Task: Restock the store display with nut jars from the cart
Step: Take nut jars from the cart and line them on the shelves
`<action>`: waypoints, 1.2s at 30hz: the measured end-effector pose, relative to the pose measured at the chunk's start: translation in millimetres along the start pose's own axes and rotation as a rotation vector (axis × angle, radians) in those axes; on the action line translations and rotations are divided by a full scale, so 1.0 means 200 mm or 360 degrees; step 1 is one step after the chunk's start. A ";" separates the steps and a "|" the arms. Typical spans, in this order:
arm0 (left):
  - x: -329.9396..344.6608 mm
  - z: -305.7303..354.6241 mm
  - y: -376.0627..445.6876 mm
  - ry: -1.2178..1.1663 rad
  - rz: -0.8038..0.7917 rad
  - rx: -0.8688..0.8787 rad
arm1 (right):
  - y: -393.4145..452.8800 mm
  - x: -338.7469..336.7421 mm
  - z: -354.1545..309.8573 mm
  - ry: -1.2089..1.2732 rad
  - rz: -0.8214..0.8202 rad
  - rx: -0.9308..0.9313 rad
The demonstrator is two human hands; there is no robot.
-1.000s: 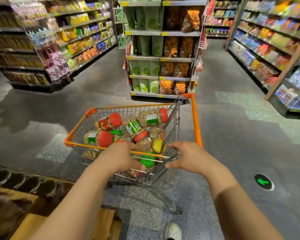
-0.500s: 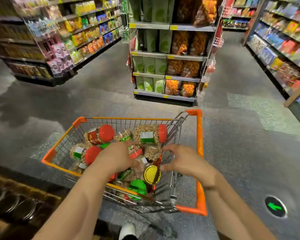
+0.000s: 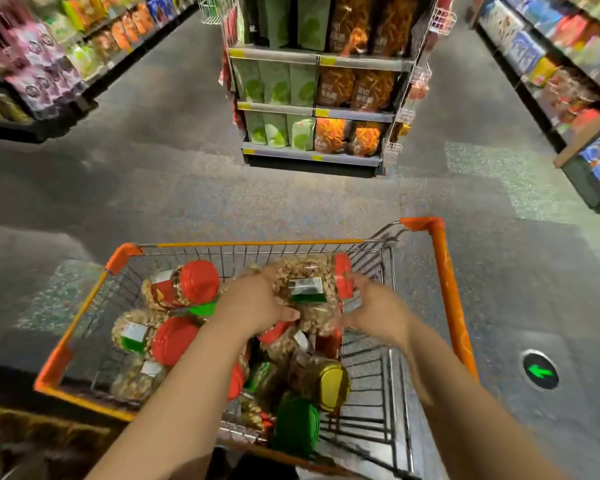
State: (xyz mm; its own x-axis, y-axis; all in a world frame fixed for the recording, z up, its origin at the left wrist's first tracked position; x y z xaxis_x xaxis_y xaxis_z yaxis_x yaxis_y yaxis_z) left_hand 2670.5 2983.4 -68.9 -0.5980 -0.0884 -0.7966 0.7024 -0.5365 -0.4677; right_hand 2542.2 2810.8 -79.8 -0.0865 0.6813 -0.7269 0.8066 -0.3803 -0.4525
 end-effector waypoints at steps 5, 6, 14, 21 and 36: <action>0.08 -0.09 0.32 -0.0046 -0.0139 0.0007 | 0.25 0.03 0.04 0.0024 0.0055 0.0182; 0.11 -0.10 0.36 -0.0040 -0.0163 0.0000 | 0.29 0.04 0.05 0.0030 0.0081 0.0202; 0.31 -0.21 0.64 -0.0127 -0.0333 -0.0069 | 0.48 0.13 0.17 0.0143 0.0168 0.0430; 0.41 -0.22 0.82 -0.0186 -0.0394 -0.0007 | 0.61 0.22 0.25 0.0274 0.0175 0.0551; 0.46 -0.24 0.89 -0.0254 -0.0148 -0.0041 | 0.69 0.32 0.31 0.0963 0.0350 0.0509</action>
State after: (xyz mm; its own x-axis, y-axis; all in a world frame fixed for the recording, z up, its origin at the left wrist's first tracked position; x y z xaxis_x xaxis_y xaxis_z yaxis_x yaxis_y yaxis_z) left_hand 2759.8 2920.8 -243.8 -0.7131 -0.1727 -0.6795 0.6497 -0.5270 -0.5478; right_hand 2612.9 2763.6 -221.3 0.4720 0.7600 -0.4468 0.5494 -0.6499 -0.5251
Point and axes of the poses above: each hand's wrist, its own y-axis towards the middle knuckle, its own x-axis out of the palm, z = x × y, the point moved 5 cm from there along y, towards the middle knuckle, and after that the axes turned 2 degrees about -x, right-handed, at the moved point
